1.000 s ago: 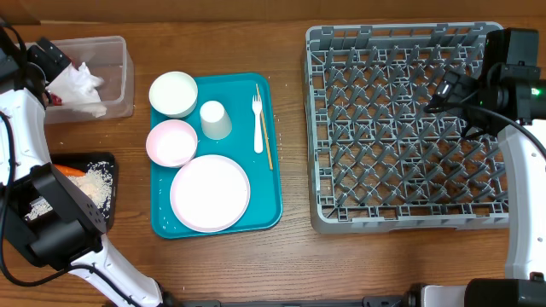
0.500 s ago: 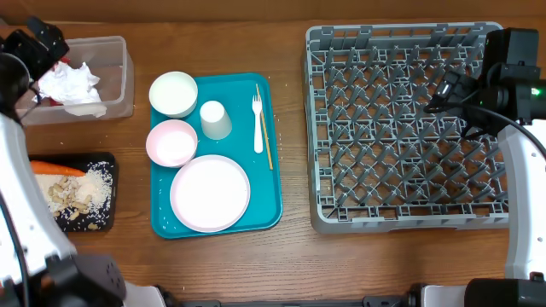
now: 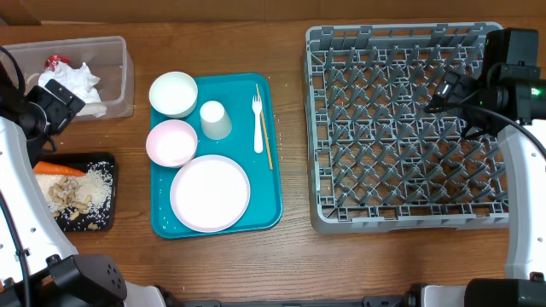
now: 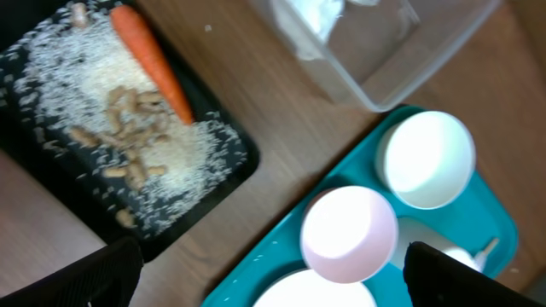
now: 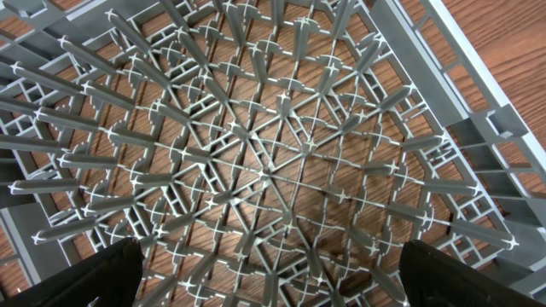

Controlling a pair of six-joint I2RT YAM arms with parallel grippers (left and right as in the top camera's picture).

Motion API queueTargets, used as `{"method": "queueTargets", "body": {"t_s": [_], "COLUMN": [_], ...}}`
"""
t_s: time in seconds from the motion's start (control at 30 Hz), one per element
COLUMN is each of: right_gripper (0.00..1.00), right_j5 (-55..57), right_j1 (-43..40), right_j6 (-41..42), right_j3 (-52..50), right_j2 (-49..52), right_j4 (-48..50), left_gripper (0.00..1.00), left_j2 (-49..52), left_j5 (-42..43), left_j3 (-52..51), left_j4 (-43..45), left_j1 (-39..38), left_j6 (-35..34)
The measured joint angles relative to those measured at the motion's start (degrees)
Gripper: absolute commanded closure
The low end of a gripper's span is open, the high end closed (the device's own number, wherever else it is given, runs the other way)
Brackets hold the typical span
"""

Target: Sort waste into correct bins and load items into the dishwasher rack

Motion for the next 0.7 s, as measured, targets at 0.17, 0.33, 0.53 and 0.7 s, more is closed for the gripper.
{"method": "queueTargets", "body": {"t_s": [0.17, 0.33, 0.53, 0.7], "right_gripper": [0.0, 0.0, 0.0, 0.0], "right_j5": [0.0, -6.1, -28.76, -44.0], "right_j1": [0.0, -0.04, -0.02, 3.5], "right_j6": [0.0, 0.04, 0.02, -0.07], "right_j3": [0.0, 0.0, 0.0, 0.0], "right_j2": [0.0, 0.0, 0.0, 0.0], "right_j4": [0.79, 3.34, 2.64, 6.95], "left_gripper": [0.0, 0.0, 0.0, 0.0], "left_j2": [0.0, 0.0, 0.0, 0.0], "left_j5": [-8.68, -12.15, -13.18, -13.4], "left_j3": [-0.02, -0.02, -0.02, 0.0], "left_j4": [-1.81, -4.39, -5.35, -5.38], "left_j1": [0.83, 2.69, 2.8, 2.8], "left_j6": [-5.75, -9.7, -10.8, -11.17]}}
